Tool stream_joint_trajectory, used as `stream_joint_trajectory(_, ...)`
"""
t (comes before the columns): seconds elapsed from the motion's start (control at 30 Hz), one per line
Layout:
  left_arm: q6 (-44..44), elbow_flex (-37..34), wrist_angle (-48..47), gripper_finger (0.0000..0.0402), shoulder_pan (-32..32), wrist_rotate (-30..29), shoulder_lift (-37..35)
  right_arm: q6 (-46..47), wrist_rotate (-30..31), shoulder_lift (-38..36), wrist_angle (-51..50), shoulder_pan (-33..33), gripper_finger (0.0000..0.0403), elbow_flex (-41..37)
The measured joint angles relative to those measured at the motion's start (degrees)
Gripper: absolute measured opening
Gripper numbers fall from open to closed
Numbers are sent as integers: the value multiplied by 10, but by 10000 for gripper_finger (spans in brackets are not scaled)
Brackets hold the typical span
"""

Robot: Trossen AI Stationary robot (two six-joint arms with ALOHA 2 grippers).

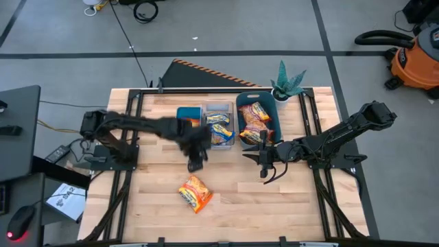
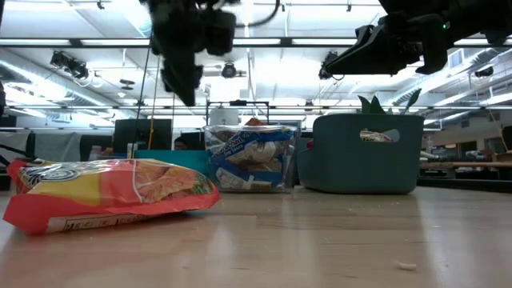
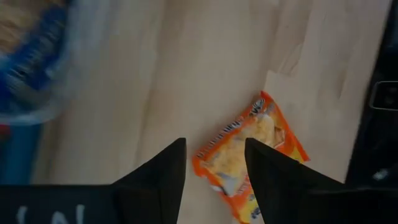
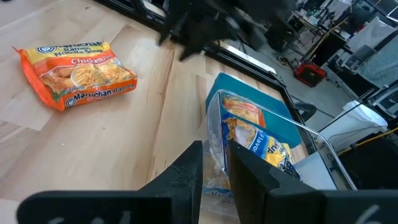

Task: Sort Maruchan noodles
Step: Put the orange noodle pack into the blue bin

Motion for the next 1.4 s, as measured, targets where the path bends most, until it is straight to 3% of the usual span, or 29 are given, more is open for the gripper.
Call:
stream_joint_trajectory(0.27, -240, -26, 4, 169, -124, -92, 7, 0, 0, 0, 2, 0, 79, 0)
stream_joint_trajectory(0.5, -365, -87, 18, 169, -167, -123, 12, 4, -20, 2, 0, 0, 79, 0)
stream_joint_trajectory(0.8, -306, -109, 65, 169, -133, -140, 12, 34, -60, 2, 4, -1, 79, -19)
stream_joint_trajectory(0.93, -283, -123, 86, 169, -114, -138, 12, 18, -45, 2, 57, -2, 79, -29)
stream_joint_trajectory(1.1, -278, -152, 118, 169, -108, -142, 12, 15, -32, 2, 50, -2, 79, -29)
stream_joint_trajectory(1.27, -295, -186, 158, 169, -106, -87, 12, 4, -29, 2, 53, -10, 79, -30)
stream_joint_trajectory(1.4, -304, -197, 183, 169, -106, -76, 12, 7, -29, 2, 53, -19, 79, -30)
